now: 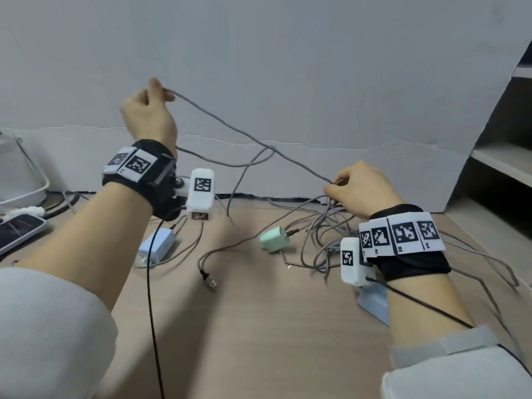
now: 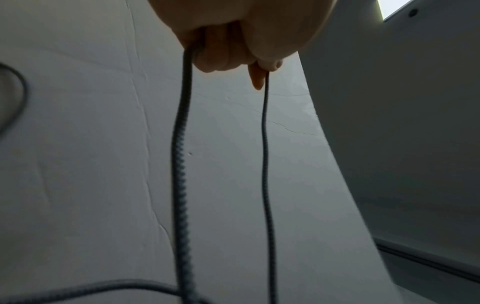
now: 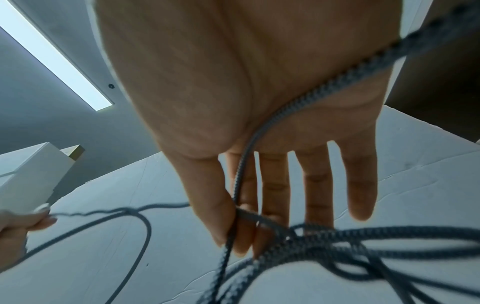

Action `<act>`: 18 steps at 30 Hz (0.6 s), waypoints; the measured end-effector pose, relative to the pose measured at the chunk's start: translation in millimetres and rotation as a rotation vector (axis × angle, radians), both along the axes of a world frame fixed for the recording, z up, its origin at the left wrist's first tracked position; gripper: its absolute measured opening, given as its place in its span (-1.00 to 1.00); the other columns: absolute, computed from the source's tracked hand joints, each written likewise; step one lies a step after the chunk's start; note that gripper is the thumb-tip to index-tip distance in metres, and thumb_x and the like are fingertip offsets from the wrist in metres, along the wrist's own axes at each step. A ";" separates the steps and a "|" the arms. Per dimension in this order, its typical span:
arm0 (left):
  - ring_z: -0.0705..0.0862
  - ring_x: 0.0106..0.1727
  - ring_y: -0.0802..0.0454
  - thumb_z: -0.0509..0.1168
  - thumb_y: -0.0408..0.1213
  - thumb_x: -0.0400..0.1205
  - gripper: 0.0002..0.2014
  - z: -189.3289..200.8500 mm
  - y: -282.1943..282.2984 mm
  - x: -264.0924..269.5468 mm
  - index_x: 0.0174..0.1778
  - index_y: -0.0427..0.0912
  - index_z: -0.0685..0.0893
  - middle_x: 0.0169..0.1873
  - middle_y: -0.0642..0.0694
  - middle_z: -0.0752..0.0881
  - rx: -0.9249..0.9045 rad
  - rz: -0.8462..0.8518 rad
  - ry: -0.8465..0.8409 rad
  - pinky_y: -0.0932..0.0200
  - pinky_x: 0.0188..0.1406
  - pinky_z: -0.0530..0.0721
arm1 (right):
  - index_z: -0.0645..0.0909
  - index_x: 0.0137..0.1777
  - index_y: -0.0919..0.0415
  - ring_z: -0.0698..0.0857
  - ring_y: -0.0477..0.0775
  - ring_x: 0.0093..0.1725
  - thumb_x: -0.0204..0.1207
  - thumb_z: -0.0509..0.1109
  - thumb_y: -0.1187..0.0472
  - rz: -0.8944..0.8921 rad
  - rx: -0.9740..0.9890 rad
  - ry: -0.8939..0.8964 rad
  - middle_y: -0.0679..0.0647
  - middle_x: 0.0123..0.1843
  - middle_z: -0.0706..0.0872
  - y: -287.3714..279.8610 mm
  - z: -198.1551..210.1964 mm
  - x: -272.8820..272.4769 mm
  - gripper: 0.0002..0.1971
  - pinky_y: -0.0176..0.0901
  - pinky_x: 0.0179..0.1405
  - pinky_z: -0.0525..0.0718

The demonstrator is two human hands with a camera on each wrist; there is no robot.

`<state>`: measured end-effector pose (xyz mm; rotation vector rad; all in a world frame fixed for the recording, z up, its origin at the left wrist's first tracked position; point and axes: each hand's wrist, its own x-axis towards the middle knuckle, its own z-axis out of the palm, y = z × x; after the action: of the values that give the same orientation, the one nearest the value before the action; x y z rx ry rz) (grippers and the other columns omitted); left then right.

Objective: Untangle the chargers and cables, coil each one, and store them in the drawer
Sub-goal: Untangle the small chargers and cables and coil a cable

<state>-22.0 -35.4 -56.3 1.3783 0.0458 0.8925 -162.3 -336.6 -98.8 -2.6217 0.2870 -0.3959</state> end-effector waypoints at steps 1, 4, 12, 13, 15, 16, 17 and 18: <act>0.55 -0.35 -0.05 0.24 0.11 0.69 -0.50 -5.4 7.5 5.6 -0.59 0.08 0.70 -0.63 0.07 0.51 0.004 0.042 0.045 0.03 -0.25 0.45 | 0.68 -0.34 0.08 0.73 0.23 -0.07 0.50 0.45 0.05 -0.011 0.002 -0.005 0.11 -0.24 0.79 0.0 -0.1 0.1 -0.79 0.08 0.03 0.75; 0.58 -0.29 -0.05 0.20 0.10 0.71 -0.50 -19.9 15.9 13.9 -0.56 0.06 0.67 -0.52 0.00 0.57 0.063 0.128 0.183 -0.01 -0.20 0.62 | 0.64 -0.33 0.05 0.72 0.26 -0.03 0.54 0.44 0.06 -0.030 -0.008 -0.030 0.13 -0.16 0.79 1.4 0.3 -1.3 -0.78 0.09 0.07 0.74; 0.51 0.44 -0.34 0.18 -0.32 0.70 -0.71 -48.2 -0.5 12.0 0.32 -0.25 0.62 0.36 -0.33 0.55 0.560 0.154 0.746 -0.14 0.44 0.48 | 0.77 -0.08 0.08 0.68 0.29 0.11 0.66 0.35 -0.02 0.012 -0.007 -0.074 0.17 -0.04 0.81 6.5 3.3 -2.5 -0.76 0.16 0.20 0.68; 0.39 0.52 -0.35 0.22 -0.35 0.65 -0.60 -47.2 -9.3 5.3 0.43 -0.19 0.54 0.50 -0.32 0.39 0.680 0.176 0.797 -0.19 0.51 0.38 | 0.79 -0.05 0.09 0.68 0.29 0.12 0.67 0.35 -0.03 0.018 -0.009 -0.073 0.17 -0.04 0.81 7.9 2.8 -1.9 -0.75 0.17 0.20 0.68; 0.25 0.60 -0.33 0.32 -0.39 0.54 -0.39 -43.7 -32.3 -10.8 0.55 -0.05 0.45 0.62 -0.26 0.23 0.912 0.189 0.620 -0.22 0.59 0.23 | 0.80 -0.03 0.08 0.69 0.27 0.10 0.67 0.35 -0.03 0.031 -0.014 -0.074 0.15 -0.06 0.82 10.8 1.8 -0.4 -0.74 0.16 0.19 0.69; 0.25 0.61 -0.32 0.35 -0.42 0.50 -0.32 -41.1 -44.6 -18.0 0.58 -0.04 0.44 0.63 -0.25 0.23 1.007 0.131 0.420 -0.20 0.61 0.22 | 0.80 -0.03 0.08 0.69 0.26 0.09 0.67 0.35 -0.03 0.038 -0.019 -0.076 0.14 -0.06 0.82 12.3 1.5 0.4 -0.75 0.14 0.19 0.69; 0.30 0.61 -0.27 0.35 -0.46 0.48 -0.31 -37.2 -58.9 -27.9 0.59 -0.07 0.46 0.61 -0.24 0.29 1.073 0.012 0.212 -0.16 0.63 0.27 | 0.80 -0.03 0.08 0.69 0.26 0.08 0.68 0.35 -0.02 0.046 -0.026 -0.079 0.14 -0.08 0.82 13.9 1.4 0.9 -0.75 0.13 0.18 0.69; 0.38 0.58 -0.21 0.32 -0.48 0.50 -0.34 -32.4 -73.7 -36.7 0.58 -0.11 0.48 0.57 -0.22 0.40 1.114 -0.150 0.048 -0.11 0.61 0.34 | 0.80 -0.04 0.10 0.69 0.25 0.06 0.68 0.35 -0.02 0.056 -0.034 -0.083 0.14 -0.09 0.81 15.5 1.3 1.6 -0.74 0.11 0.16 0.69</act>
<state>-58.7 -109.1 -88.7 2.3861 -0.5928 0.7642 -160.7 -321.0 -97.4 -2.6317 0.1802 -0.4930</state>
